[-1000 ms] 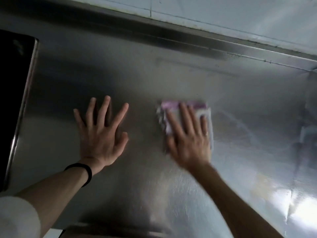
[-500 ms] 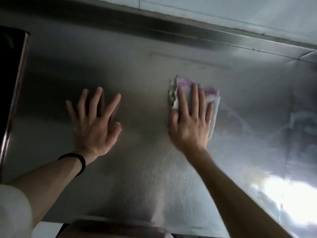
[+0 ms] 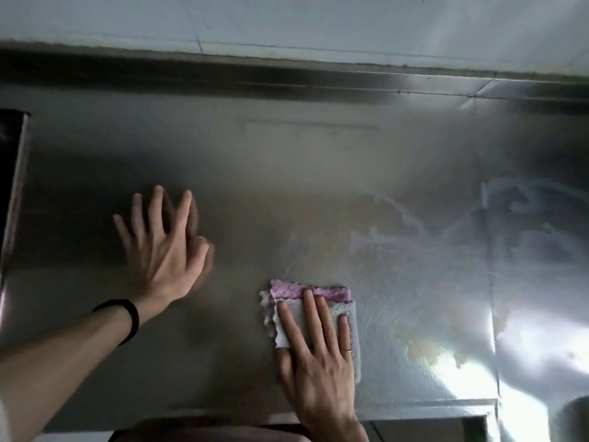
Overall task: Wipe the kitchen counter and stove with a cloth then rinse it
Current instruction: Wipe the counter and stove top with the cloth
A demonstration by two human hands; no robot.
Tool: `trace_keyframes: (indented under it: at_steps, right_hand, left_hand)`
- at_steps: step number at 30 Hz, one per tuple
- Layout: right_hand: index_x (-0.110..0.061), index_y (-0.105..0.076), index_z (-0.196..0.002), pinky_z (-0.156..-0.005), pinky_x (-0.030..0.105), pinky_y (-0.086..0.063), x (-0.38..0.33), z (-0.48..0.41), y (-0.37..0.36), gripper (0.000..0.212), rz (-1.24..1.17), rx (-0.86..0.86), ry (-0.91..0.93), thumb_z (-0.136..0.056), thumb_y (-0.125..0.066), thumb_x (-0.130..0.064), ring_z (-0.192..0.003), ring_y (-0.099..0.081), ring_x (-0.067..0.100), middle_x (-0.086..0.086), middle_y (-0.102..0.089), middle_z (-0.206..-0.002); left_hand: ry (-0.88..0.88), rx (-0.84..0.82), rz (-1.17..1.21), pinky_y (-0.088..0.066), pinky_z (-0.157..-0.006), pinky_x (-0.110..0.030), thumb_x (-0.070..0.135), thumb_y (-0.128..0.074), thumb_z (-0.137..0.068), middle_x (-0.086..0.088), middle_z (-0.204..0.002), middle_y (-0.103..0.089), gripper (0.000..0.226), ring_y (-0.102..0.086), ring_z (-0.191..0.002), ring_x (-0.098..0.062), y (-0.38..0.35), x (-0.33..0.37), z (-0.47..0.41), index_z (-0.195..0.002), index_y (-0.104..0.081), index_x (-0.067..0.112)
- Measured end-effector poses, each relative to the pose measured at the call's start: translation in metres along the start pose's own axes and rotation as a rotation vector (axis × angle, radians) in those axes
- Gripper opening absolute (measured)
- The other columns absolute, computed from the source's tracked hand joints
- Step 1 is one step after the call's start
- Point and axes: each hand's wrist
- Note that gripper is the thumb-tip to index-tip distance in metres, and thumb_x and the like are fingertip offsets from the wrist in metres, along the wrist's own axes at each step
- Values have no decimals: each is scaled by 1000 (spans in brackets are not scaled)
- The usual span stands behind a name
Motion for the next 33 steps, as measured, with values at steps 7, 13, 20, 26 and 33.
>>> trace_keyframes:
  at_steps: [7, 13, 20, 26, 33]
  right_hand:
    - [-29, -27, -164, -126, 60, -16, 136, 34, 35, 68, 52, 22, -308, -99, -33, -49, -160, -15, 32, 8, -9, -175]
    - [-26, -19, -166, -129, 57, -6, 156, 32, 43, 69, -5, 109, -662, -101, -26, -47, -161, -8, 32, 10, -6, -175]
    - [-30, -18, -166, -128, 56, -8, -17, 32, -4, 72, -66, 37, -379, -100, -39, -50, -161, -7, 32, 13, -7, -174]
    - [-41, -17, -165, -129, 45, -1, -46, 36, -17, 76, -91, -18, -61, -97, -50, -49, -162, -8, 20, 1, -11, -175]
    - [-35, -29, -163, -126, 55, -19, 119, 69, 24, 71, 43, 1, -156, -95, -45, -48, -159, -20, 30, 9, -18, -173]
  left_hand:
    - [-210, -61, 46, -8, -120, -79, 48, -36, -89, -15, -171, -21, 76, -15, -156, -50, 0, 68, 11, -164, -26, 39]
    - [-100, -40, 117, -2, -121, -78, 51, -35, -93, -11, -175, -10, 73, -1, -159, -50, -16, 111, 7, -164, -22, 42]
    - [-112, 32, 21, -3, -120, -78, 53, -33, -94, -14, -176, -7, 76, -2, -159, -52, -29, 111, 13, -167, -13, 39]
    - [-113, 71, 4, -5, -121, -77, 52, -34, -93, -14, -175, -11, 76, -6, -159, -52, -31, 112, 13, -166, -15, 39]
    - [-105, 80, 20, -4, -122, -76, 50, -37, -94, -15, -175, -10, 76, -5, -159, -52, -28, 113, 13, -166, -15, 39]
Point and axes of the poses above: each hand's wrist, its own z-axis away from the middle knuckle, its own y-axis out of the back of the hand, x = y × z
